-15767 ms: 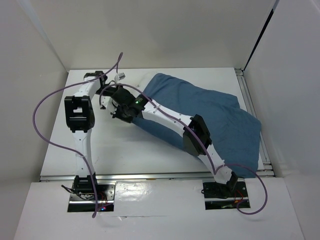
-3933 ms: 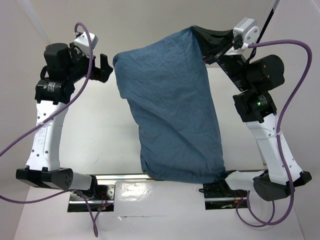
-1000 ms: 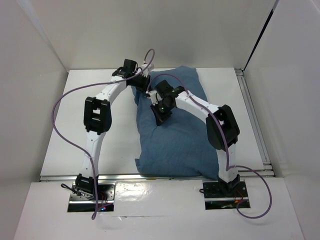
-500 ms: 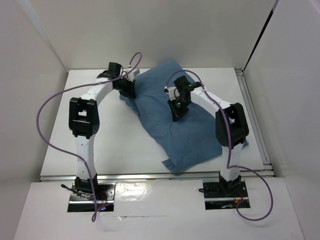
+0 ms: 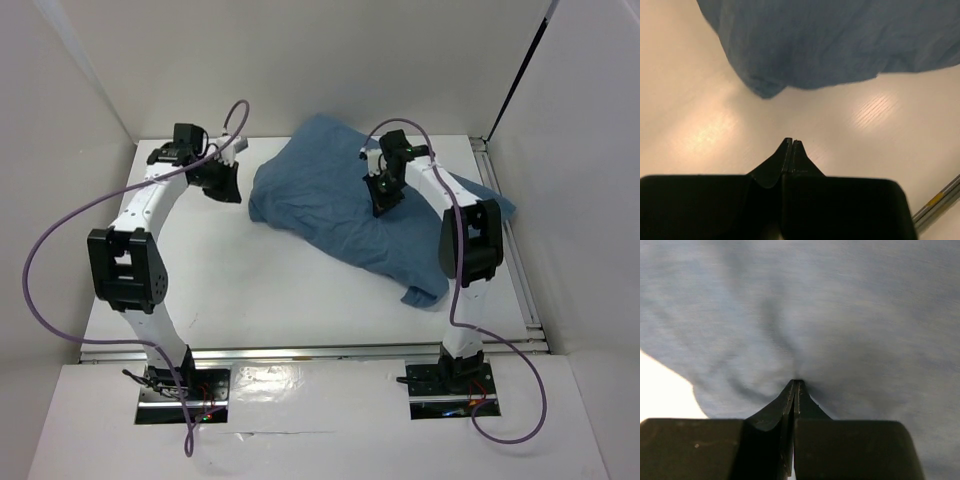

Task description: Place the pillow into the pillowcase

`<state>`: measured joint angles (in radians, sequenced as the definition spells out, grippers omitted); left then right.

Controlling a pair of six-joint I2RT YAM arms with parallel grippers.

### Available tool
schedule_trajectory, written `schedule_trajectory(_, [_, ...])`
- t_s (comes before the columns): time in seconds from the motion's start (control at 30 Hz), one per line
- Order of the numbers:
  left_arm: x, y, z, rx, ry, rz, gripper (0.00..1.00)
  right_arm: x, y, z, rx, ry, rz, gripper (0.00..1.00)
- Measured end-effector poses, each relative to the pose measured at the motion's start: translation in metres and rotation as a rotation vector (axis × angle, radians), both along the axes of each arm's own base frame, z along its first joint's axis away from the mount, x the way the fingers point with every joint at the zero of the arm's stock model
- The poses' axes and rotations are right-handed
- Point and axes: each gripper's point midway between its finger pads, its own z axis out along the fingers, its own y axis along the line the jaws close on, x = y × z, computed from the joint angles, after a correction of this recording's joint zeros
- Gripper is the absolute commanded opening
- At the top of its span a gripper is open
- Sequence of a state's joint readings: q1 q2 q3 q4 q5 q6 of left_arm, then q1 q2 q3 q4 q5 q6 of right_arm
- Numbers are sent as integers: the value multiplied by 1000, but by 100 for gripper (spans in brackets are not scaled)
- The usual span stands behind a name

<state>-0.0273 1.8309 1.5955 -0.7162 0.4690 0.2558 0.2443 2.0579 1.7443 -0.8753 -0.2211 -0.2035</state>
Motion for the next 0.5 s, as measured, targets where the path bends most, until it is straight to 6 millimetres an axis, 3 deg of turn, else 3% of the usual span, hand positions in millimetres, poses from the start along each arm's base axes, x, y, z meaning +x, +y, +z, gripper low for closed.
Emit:
schedule_trajectory(0.1, [10,-18,49,-39,-106,-43,0,-9,23,3,-2,-10,60,0])
schedule_trajectory(0.17, [24,-34,85,-70,-189,-72,0,-26,45,4,-6,-18,124,0])
schedule_trajectory(0.23, [37,-52,116,-100,-267,-112,0,-57,72,7,-9,-13,219,0])
schedule_trajectory(0.3, [48,-70,134,-138,-315,-147,0,-94,97,12,-7,-8,323,0])
schedule_trajectory(0.4, [59,-92,128,-178,-305,-193,0,-140,121,21,-4,-10,448,0])
schedule_trajectory(0.5, [69,-112,96,-210,-234,-227,0,-148,121,35,-15,-55,475,0])
